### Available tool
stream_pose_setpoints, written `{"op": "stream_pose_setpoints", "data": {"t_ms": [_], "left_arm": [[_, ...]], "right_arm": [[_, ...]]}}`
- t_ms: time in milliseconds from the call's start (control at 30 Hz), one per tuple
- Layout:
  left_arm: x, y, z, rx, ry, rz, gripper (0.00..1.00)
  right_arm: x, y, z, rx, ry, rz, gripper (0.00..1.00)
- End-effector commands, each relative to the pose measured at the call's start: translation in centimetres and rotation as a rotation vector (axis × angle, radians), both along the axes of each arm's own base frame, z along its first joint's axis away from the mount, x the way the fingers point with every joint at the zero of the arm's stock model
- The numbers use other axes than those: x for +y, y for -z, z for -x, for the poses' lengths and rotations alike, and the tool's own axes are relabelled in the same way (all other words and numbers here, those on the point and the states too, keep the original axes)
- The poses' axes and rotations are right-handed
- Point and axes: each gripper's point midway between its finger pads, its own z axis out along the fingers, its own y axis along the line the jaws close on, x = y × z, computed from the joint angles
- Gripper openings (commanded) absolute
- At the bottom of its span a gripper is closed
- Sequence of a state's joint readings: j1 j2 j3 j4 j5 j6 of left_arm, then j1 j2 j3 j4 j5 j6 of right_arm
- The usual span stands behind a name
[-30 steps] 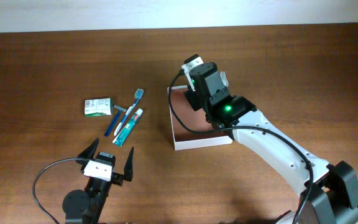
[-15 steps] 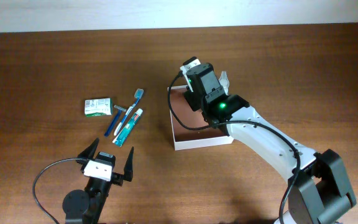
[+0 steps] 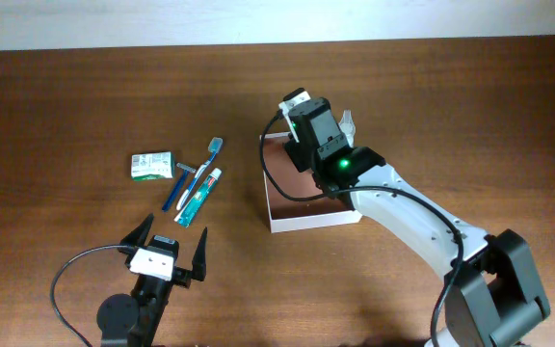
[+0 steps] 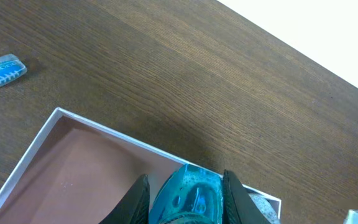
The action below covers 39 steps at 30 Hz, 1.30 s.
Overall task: Pack container
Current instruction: 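Lower the Listerine bottle into the box beside the soap bottle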
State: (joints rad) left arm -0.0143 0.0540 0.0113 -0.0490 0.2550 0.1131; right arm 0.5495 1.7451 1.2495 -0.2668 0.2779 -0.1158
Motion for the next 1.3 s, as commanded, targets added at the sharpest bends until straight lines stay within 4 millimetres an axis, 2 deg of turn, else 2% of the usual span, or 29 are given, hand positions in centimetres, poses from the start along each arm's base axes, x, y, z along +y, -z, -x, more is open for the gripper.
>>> {"op": "stream_pose_setpoints", "data": {"t_ms": [0,233,267,300,367,400,433,533,800,1000,1100,1267], "left_arm": [[-0.1,0.0,0.1,-0.005,0.012,-0.014,1.0],[-0.1,0.0,0.1,-0.005,0.012,-0.014,1.0],[-0.1,0.0,0.1,-0.005,0.012,-0.014,1.0],[-0.1,0.0,0.1,-0.005,0.012,-0.014,1.0],[-0.1,0.0,0.1,-0.005,0.012,-0.014,1.0],[-0.1,0.0,0.1,-0.005,0.012,-0.014,1.0],[-0.1,0.0,0.1,-0.005,0.012,-0.014,1.0],[-0.1,0.0,0.1,-0.005,0.012,-0.014,1.0],[-0.1,0.0,0.1,-0.005,0.012,-0.014,1.0],[-0.1,0.0,0.1,-0.005,0.012,-0.014,1.0],[-0.1,0.0,0.1,-0.005,0.012,-0.014,1.0],[-0.1,0.0,0.1,-0.005,0.012,-0.014,1.0]], "right_arm": [[-0.7,-0.3,-1.5,-0.033,0.043,0.019,0.14],[-1.1,-0.2,-1.6,-0.03,0.053,0.021,0.15],[-1.1,-0.2,-1.6,-0.03,0.053,0.021,0.28],[-1.1,-0.2,-1.6,-0.03,0.052,0.021,0.5],[-1.1,-0.3,-1.7,-0.033,0.052,0.019,0.76],[-1.1,-0.3,-1.7,-0.034,0.053,0.018,0.85],[-1.1,-0.3,-1.7,-0.036,0.052,0.017,0.87],[-1.0,-0.6,-1.8,-0.041,0.053,0.015,0.9],[-0.8,-3.3,-2.1,-0.091,0.053,-0.016,0.91],[-1.0,-3.6,-2.0,-0.091,0.056,-0.013,0.79],[-1.1,-3.7,-2.0,-0.095,0.063,-0.007,0.78],[-2.6,-4.1,-2.3,-0.126,0.126,0.05,0.77]]}}
